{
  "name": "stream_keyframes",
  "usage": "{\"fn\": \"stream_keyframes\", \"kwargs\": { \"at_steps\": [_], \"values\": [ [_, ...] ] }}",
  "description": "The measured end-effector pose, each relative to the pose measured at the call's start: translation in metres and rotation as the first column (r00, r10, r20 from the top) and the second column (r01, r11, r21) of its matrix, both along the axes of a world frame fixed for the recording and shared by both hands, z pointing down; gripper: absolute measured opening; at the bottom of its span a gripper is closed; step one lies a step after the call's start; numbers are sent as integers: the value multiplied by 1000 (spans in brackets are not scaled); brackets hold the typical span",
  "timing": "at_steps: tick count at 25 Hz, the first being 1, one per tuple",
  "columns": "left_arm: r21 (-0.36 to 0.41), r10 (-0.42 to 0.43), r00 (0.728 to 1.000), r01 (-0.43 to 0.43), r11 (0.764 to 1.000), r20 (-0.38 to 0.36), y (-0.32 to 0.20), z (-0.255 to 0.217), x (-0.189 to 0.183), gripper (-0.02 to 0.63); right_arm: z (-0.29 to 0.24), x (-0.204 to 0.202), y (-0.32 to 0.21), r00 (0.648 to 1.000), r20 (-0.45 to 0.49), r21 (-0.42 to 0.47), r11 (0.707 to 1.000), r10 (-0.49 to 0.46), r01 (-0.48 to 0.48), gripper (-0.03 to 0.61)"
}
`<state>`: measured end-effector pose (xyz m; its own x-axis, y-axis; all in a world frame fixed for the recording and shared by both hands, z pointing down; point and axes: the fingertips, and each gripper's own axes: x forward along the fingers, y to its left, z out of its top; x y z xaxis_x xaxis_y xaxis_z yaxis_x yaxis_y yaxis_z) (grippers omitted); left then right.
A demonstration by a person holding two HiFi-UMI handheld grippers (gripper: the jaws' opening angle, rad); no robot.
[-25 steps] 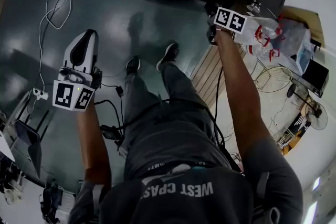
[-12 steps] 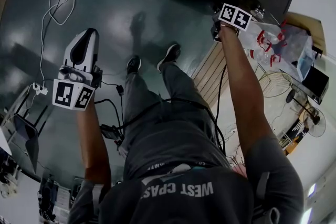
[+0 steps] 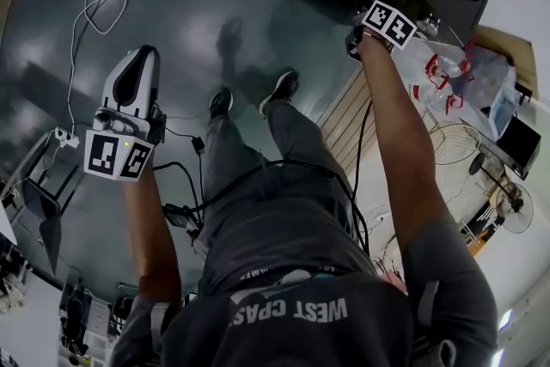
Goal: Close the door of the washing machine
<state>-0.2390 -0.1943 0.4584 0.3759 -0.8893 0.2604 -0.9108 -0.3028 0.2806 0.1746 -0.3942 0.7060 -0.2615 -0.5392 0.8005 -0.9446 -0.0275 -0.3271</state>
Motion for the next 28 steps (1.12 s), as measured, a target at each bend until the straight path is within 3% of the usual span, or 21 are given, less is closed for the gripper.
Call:
{"fn": "stream_keyframes", "kwargs": {
  "at_steps": [4,22,25,28],
  "values": [
    [2,-1,1000,1,1000,8,3,-6,2,37,0,1,-1,995,40,12,996,86,-87,28],
    [37,17,997,-20,999,75,3,-39,9,37,8,13,-12,986,112,-67,991,125,-118,28],
    [54,25,996,-30,998,91,3,-51,3,37,-22,1,-19,985,146,-21,996,87,-85,28],
    [72,34,994,-42,997,107,7,-66,-7,37,-67,-31,-14,985,174,62,998,-15,4,28]
  ]
}}
